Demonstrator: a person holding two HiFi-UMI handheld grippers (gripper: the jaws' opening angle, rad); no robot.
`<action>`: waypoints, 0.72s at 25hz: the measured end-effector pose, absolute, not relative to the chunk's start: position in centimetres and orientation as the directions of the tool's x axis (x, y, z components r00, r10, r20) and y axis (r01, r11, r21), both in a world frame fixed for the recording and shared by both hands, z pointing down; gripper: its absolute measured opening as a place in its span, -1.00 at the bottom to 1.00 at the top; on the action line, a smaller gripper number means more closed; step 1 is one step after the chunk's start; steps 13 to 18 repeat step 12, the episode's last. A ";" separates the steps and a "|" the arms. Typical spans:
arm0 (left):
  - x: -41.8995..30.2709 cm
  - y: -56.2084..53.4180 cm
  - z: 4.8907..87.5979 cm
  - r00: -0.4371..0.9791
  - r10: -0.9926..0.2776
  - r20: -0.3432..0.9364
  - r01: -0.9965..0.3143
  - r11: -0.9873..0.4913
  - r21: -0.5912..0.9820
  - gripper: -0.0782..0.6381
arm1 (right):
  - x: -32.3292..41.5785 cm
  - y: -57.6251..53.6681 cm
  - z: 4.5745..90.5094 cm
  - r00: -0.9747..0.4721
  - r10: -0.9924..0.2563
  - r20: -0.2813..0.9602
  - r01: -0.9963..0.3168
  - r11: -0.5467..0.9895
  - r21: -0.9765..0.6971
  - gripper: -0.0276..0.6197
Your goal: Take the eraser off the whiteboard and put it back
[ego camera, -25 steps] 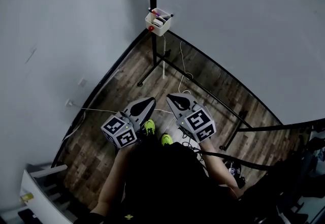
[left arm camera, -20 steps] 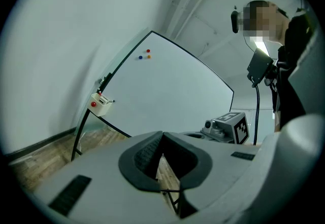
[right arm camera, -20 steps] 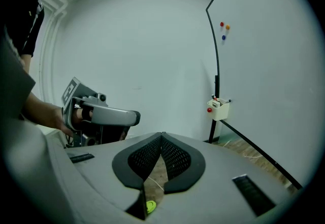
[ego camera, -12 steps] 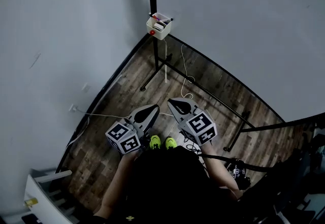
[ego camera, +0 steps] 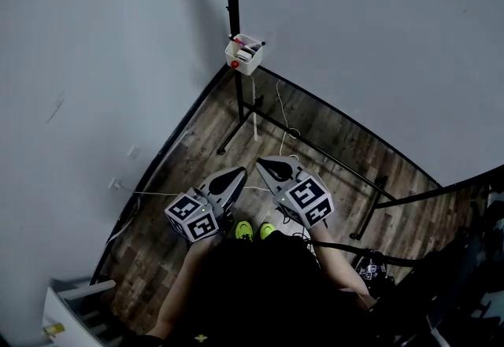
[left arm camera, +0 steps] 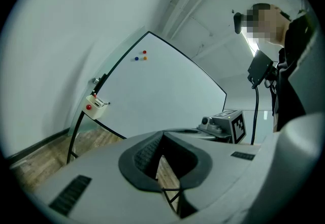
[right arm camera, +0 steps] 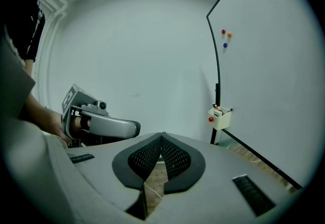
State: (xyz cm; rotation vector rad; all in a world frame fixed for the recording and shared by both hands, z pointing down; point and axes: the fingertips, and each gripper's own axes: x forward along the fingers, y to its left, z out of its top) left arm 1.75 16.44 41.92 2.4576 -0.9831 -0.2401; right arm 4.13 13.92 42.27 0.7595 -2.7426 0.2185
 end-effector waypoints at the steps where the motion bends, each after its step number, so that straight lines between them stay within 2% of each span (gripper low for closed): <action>1: 1.7 16.3 41.8 0.727 -0.686 0.012 -0.602 -0.629 0.491 -0.73 | 4.0 13.8 42.1 -0.821 -0.480 0.310 -0.522 0.850 -0.068 -0.90; 18: 0.9 15.3 41.6 0.728 -0.686 0.011 -0.603 -0.632 0.486 -0.73 | 3.1 12.9 41.6 -0.826 -0.472 0.309 -0.512 0.857 -0.061 -0.91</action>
